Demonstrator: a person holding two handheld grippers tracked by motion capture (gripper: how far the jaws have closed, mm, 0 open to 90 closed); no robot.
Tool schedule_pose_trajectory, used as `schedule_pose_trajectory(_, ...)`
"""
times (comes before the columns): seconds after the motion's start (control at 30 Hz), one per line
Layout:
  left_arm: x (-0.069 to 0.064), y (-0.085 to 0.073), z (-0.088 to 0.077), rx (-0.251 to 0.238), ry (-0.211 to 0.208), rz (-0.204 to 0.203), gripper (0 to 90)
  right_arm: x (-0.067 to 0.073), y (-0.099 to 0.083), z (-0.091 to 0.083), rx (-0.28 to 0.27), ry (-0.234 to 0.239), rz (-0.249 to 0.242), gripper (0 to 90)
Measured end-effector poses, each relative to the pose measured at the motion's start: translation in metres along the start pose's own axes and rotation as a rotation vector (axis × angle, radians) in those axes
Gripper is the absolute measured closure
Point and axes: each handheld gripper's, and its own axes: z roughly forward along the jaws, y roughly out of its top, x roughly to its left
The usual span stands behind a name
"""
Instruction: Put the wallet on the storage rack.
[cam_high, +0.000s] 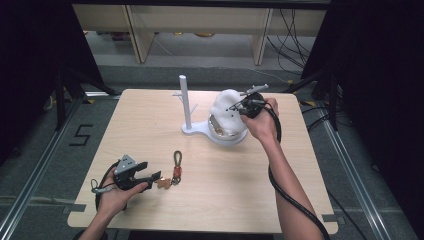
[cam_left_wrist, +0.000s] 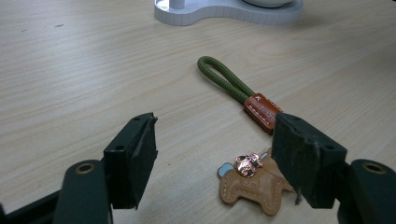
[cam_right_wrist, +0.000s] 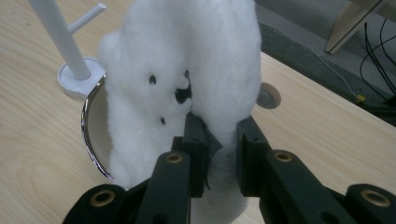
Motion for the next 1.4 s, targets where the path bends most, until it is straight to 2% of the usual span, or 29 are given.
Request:
schedule_pose_trajectory(0.2,0.001,0.0,0.0,0.0,0.001,0.005,30.4,0.004,0.0,0.009,0.009,-0.005,-0.014,77.8)
schedule_pose_trajectory(0.37,0.001,-0.001,0.001,0.0,-0.004,0.005,30.4,0.006,-0.001,0.011,0.018,-0.007,-0.006,77.4)
schedule_pose_trajectory(0.47,0.0,-0.001,0.001,-0.003,-0.004,0.005,30.4,0.008,-0.003,0.015,0.025,-0.01,-0.027,77.0)
schedule_pose_trajectory(0.57,0.0,0.0,0.0,-0.002,0.001,0.006,30.4,0.009,-0.004,0.018,0.028,-0.016,-0.028,76.7)
schedule_pose_trajectory(0.6,0.001,-0.001,0.001,-0.003,-0.008,-0.003,30.4,0.011,-0.006,0.02,0.034,-0.022,-0.014,76.3)
schedule_pose_trajectory(0.63,0.001,-0.001,0.001,-0.004,-0.008,-0.005,30.4,0.01,-0.006,0.021,0.036,-0.016,-0.023,76.2)
schedule_pose_trajectory(0.67,0.001,-0.001,0.001,-0.001,-0.004,0.006,30.4,0.011,-0.006,0.021,0.04,-0.019,-0.016,75.8)
schedule_pose_trajectory(0.77,0.0,-0.001,0.001,-0.003,-0.003,0.005,30.4,0.01,-0.006,0.023,0.042,-0.02,-0.031,74.8)
schedule_pose_trajectory(0.9,0.0,0.0,0.0,-0.002,-0.002,0.008,30.4,0.009,-0.006,0.025,0.044,-0.02,-0.03,68.3)
schedule_pose_trajectory(1.0,0.001,0.0,0.0,0.0,-0.001,0.008,30.4,0.007,-0.007,0.025,0.036,-0.024,-0.018,63.3)
schedule_pose_trajectory(1.1,0.0,0.0,0.0,-0.002,0.0,0.009,30.4,0.007,-0.007,0.023,0.031,-0.018,0.018,58.1)
schedule_pose_trajectory(1.33,-0.001,0.001,0.0,-0.002,0.002,0.009,30.4,0.004,-0.007,0.016,0.02,-0.013,0.049,50.4)
schedule_pose_trajectory(1.4,-0.001,0.001,-0.001,0.0,0.006,0.01,30.4,0.003,-0.007,0.013,0.008,-0.001,0.079,47.3)
